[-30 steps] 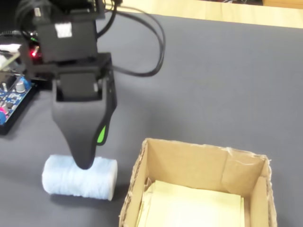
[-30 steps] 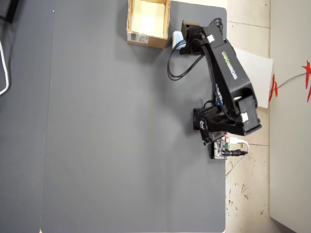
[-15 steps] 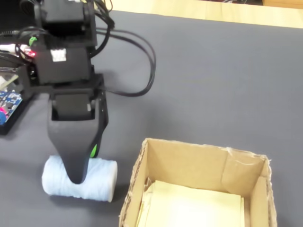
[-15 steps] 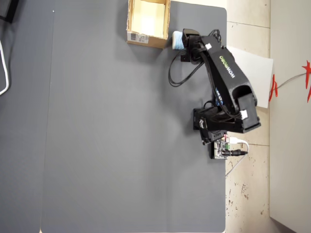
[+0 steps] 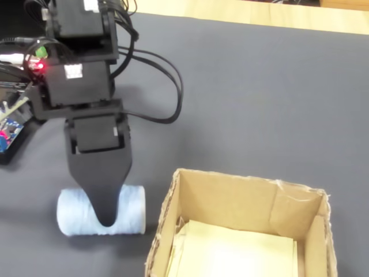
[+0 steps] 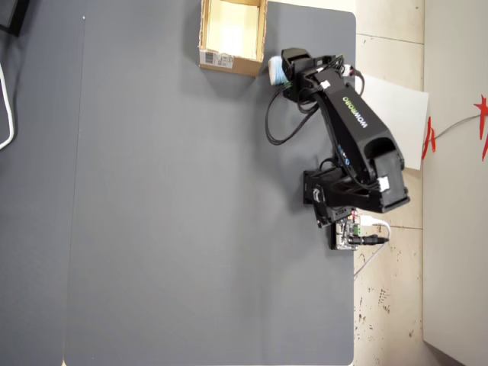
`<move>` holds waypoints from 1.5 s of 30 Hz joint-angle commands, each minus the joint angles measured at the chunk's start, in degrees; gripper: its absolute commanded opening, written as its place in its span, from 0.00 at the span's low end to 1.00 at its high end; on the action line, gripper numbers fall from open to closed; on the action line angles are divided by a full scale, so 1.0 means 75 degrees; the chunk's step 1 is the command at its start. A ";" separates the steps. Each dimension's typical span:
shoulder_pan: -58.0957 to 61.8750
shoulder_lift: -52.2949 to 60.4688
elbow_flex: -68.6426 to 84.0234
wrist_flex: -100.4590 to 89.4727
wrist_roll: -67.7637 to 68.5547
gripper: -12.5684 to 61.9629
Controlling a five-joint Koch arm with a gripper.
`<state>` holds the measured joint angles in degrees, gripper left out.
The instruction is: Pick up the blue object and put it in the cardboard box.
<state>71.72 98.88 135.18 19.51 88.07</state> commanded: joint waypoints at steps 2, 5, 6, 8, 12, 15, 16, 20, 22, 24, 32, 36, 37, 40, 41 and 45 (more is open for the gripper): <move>-0.0141 0.0516 -0.0082 -0.1289 0.0551 0.44; -0.0176 0.0715 0.0152 -0.1887 0.0855 0.44; -0.0176 0.0785 0.0258 -0.2109 0.0984 0.44; -0.0176 0.0938 0.0422 -0.2473 0.1160 0.44; -0.0176 0.1254 0.0480 -0.2988 0.1312 0.44; -0.0188 0.1406 0.0352 -0.3363 0.1336 0.44; -0.0199 0.1453 0.0270 -0.3398 0.1324 0.44; -0.0340 0.1793 0.0176 -0.4090 0.1289 0.44; -0.0434 0.1980 0.0117 -0.4254 0.1242 0.44; -0.1008 0.2262 -0.0375 -0.4453 0.1020 0.44; -0.2426 0.2156 -0.1594 -0.3820 0.0223 0.44; -0.2906 0.1887 -0.2180 -0.2730 -0.0516 0.44; -0.2953 0.1828 -0.2285 -0.2508 -0.0703 0.44; -0.3141 0.1324 -0.3141 -0.0645 -0.2156 0.44; -0.3141 0.1242 -0.3246 -0.0504 -0.2309 0.44; -0.3164 0.0492 -0.4160 0.0598 -0.3094 0.44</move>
<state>48.52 101.78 108.63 25.14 66.88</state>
